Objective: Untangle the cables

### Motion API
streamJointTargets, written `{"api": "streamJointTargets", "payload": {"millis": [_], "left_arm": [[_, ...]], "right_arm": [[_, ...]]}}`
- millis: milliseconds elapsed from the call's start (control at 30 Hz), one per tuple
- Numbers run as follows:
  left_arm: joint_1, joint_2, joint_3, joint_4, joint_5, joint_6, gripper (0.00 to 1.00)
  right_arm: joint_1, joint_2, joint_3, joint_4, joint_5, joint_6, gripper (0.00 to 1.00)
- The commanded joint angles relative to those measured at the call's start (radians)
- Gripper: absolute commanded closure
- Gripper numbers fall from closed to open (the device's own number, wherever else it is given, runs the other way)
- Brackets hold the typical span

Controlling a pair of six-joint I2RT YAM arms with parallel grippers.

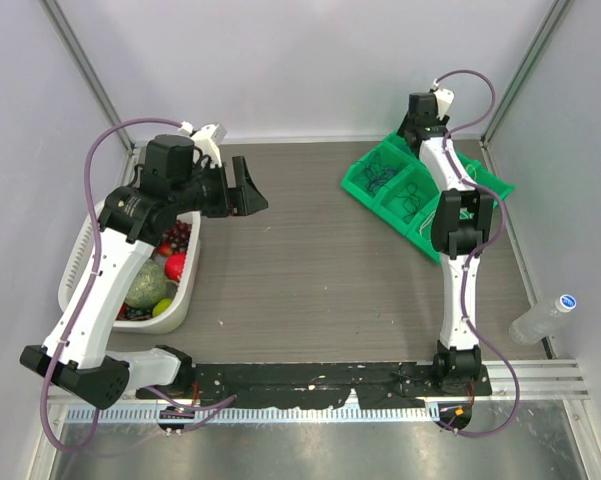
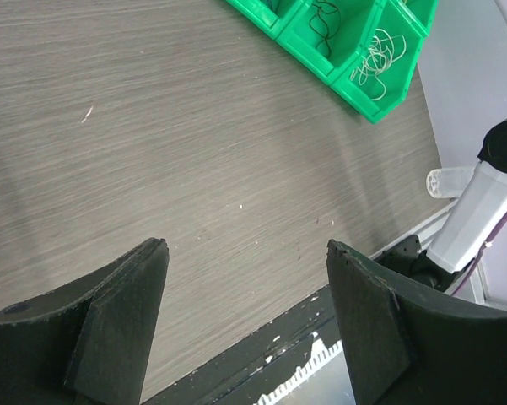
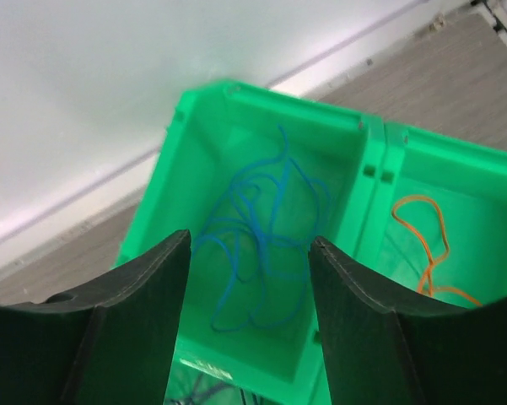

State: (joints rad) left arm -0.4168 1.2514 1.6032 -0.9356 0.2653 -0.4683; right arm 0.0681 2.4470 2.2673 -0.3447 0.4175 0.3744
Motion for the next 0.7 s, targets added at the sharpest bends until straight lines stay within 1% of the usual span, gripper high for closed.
{"api": "streamJointTargets", "payload": {"millis": [0, 33, 67, 100, 133, 167, 200, 233, 267, 300, 333, 367, 400, 433, 467, 500, 533, 567, 633, 667], "left_arm": [[0.0, -0.007, 0.012, 0.046, 0.075, -0.038, 0.21], [-0.002, -0.01, 0.002, 0.06, 0.092, -0.05, 0.21], [0.0, -0.017, -0.011, 0.078, 0.103, -0.061, 0.22], [0.0, -0.02, -0.017, 0.093, 0.113, -0.075, 0.23], [0.0, -0.026, -0.022, 0.113, 0.124, -0.084, 0.23], [0.0, -0.03, -0.023, 0.132, 0.135, -0.095, 0.23], [0.0, -0.035, -0.023, 0.145, 0.14, -0.099, 0.23], [0.0, -0.046, -0.026, 0.167, 0.137, -0.108, 0.23], [-0.002, -0.058, -0.032, 0.199, 0.134, -0.116, 0.23], [-0.002, -0.076, -0.043, 0.225, 0.127, -0.127, 0.23], [0.0, -0.099, -0.054, 0.257, 0.121, -0.135, 0.23], [0.0, -0.116, -0.069, 0.289, 0.117, -0.145, 0.22], [0.0, -0.141, -0.084, 0.329, 0.112, -0.161, 0.22], [0.0, -0.156, -0.094, 0.365, 0.106, -0.174, 0.21], [0.0, -0.173, -0.094, 0.391, 0.101, -0.182, 0.2], [0.0, -0.184, -0.088, 0.418, 0.094, -0.188, 0.19], [0.0, -0.193, -0.074, 0.435, 0.081, -0.193, 0.15], [0.0, -0.199, -0.056, 0.451, 0.065, -0.191, 0.11], [-0.002, -0.199, 0.013, 0.462, 0.0, -0.178, 0.08], [0.0, -0.193, 0.053, 0.46, -0.039, -0.175, 0.06]], "right_arm": [[0.012, -0.198, -0.053, -0.103, 0.006, 0.001, 0.36], [0.016, -0.222, -0.072, -0.12, 0.003, 0.007, 0.36], [0.028, -0.291, -0.125, -0.157, -0.009, 0.015, 0.36], [0.039, -0.327, -0.153, -0.174, -0.023, 0.035, 0.36], [0.065, -0.412, -0.228, -0.203, -0.063, 0.044, 0.36], [0.084, -0.518, -0.271, -0.211, -0.069, 0.046, 0.35], [0.137, -0.569, -0.376, -0.205, -0.047, 0.043, 0.34], [0.165, -0.677, -0.434, -0.201, -0.02, 0.038, 0.32], [0.23, -0.725, -0.51, -0.204, 0.027, 0.017, 0.31], [0.26, -0.829, -0.552, -0.229, 0.049, 0.008, 0.24], [0.318, -0.876, -0.605, -0.243, 0.059, -0.003, 0.24], [0.359, -0.976, -0.656, -0.273, 0.064, -0.003, 0.23], [0.377, -1.029, -0.676, -0.298, 0.064, 0.015, 0.23], [0.381, -1.125, -0.707, -0.333, 0.063, 0.036, 0.23], [0.395, -1.17, -0.718, -0.349, 0.061, 0.063, 0.23], [0.401, -1.271, -0.742, -0.356, 0.047, 0.075, 0.23], [0.401, -1.314, -0.752, -0.35, 0.047, 0.078, 0.23], [0.401, -1.409, -0.762, -0.324, 0.028, 0.075, 0.23], [0.401, -1.512, -0.749, -0.271, 0.029, 0.046, 0.22], [0.4, -1.539, -0.738, -0.246, 0.023, 0.008, 0.22]]}}
